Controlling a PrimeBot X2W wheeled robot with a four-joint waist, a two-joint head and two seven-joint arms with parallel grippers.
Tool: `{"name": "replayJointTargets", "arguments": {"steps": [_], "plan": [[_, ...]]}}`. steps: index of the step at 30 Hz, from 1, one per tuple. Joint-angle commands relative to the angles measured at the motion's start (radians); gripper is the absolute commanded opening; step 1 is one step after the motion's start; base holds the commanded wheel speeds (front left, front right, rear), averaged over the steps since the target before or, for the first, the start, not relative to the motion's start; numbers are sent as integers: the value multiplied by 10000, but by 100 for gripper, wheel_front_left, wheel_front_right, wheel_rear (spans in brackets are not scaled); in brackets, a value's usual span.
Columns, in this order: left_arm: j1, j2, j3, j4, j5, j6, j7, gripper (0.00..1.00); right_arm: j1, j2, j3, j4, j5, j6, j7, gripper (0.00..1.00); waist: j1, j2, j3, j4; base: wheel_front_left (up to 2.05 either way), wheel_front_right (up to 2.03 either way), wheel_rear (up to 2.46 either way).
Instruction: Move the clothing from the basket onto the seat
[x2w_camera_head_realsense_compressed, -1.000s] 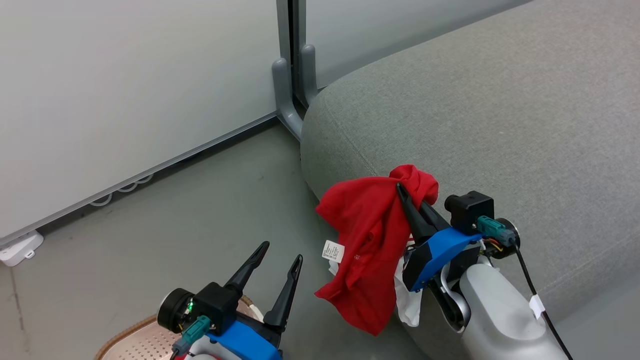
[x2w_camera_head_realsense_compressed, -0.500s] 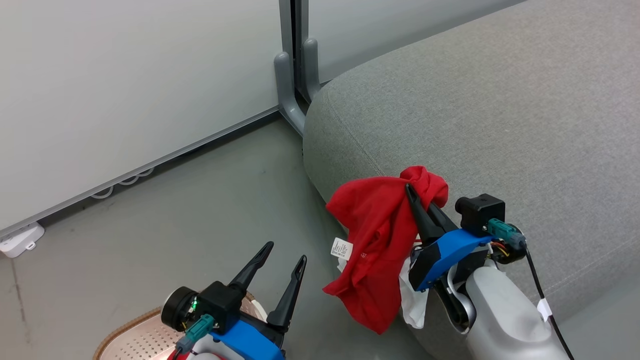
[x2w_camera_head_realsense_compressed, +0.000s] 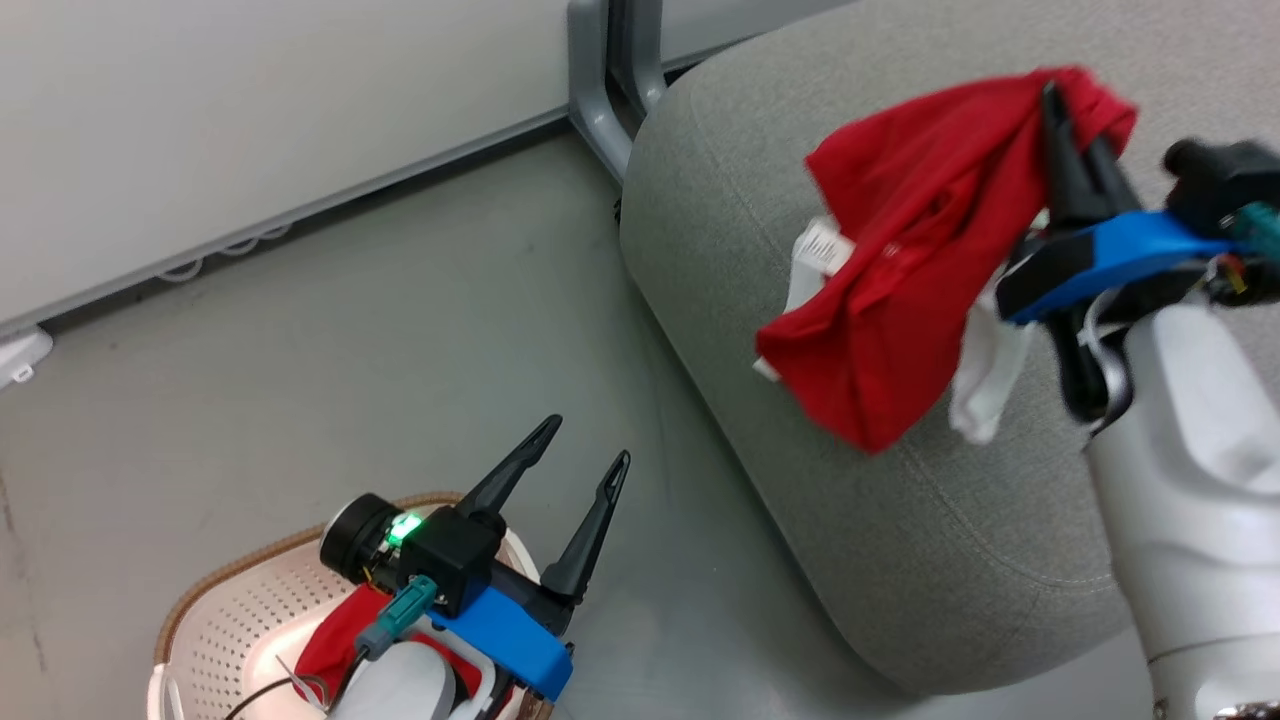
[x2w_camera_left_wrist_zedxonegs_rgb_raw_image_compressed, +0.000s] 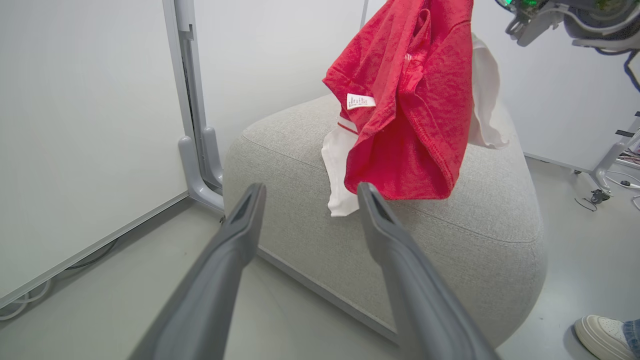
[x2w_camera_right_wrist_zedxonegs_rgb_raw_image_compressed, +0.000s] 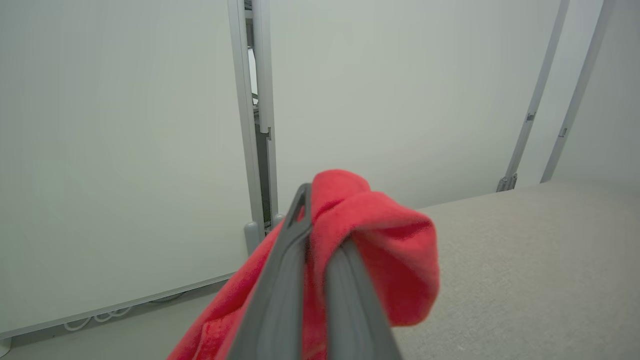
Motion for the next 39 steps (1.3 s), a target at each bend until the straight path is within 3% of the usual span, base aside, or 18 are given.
{"name": "replayJointTargets", "arguments": {"steps": [1, 4, 5, 10, 13, 18, 24, 32, 33, 34, 35, 36, 39], "plan": [[-277, 153, -40, -90, 54, -39, -31, 100, -471, -126, -224, -117, 44, -7, 7, 0, 0, 0, 690, 348, 0, 0, 0], [-583, 232, -216, -228, 105, -39, -31, 100, -982, -622, -657, -358, 58, -8, 134, 0, 0, 0, 1196, 557, 0, 0, 0], [-880, 287, -379, -367, 121, -39, -31, 100, -1408, -1112, -1044, -599, -19, -8, 298, 0, 0, 0, 1686, 773, 0, 0, 0], [-1643, 473, -710, -661, 154, -39, -31, 100, -2042, -2339, -2012, -1015, -272, -8, 614, 0, 0, 0, 2750, 1323, 0, 0, 0], [-2047, 527, -843, -834, 175, -39, -31, 100, -2121, -2810, -2712, -1086, -324, -8, 626, 0, 0, 0, 3275, 1646, 0, 0, 0], [-2316, 596, -936, -964, 179, -39, -31, 100, -1688, -2981, -3677, -659, -394, -10, 624, 0, 0, 0, 3640, 1939, 0, 0, 0], [-2378, 686, -712, -1128, 228, -40, -31, 100, -1264, -2730, -4369, 106, -562, -8, 323, 0, 0, 0, 3872, 2054, 0, 0, 0], [-2172, 641, -493, -1105, 211, -40, -31, 100, -1112, -2526, -4667, 508, -847, -8, 26, 0, 0, 0, 3688, 2051, 0, 0, 0], [-2140, 623, -466, -1098, 203, -40, -31, 100, -1134, -2490, -4667, 529, -876, -8, 31, 9, 0, 0, 3621, 2038, 0, 0, 0], [-2107, 597, -430, -1097, 195, -40, -31, 100, -1147, -2486, -4631, 544, -945, -8, 15, 29, 0, 0, 3542, 2034, 0, 0, 0], [-2075, 568, -394, -1090, 182, -40, -31, 100, -1148, -2478, -4593, 552, -1000, -8, -5, 75, 0, 0, 3450, 2031, 0, 0, 0], [-2030, 539, -345, -1084, 168, -40, -31, 100, -1129, -2417, -4566, 568, -1042, -8, -7, 100, 0, 0, 3341, 2019, 0, 0, 0], [-1774, 493, -191, -1023, 99, -40, -31, 100, -948, -2263, -4369, 623, -1226, -8, -59, 100, 0, 0, 2875, 1984, 0, 0, 0]]}}
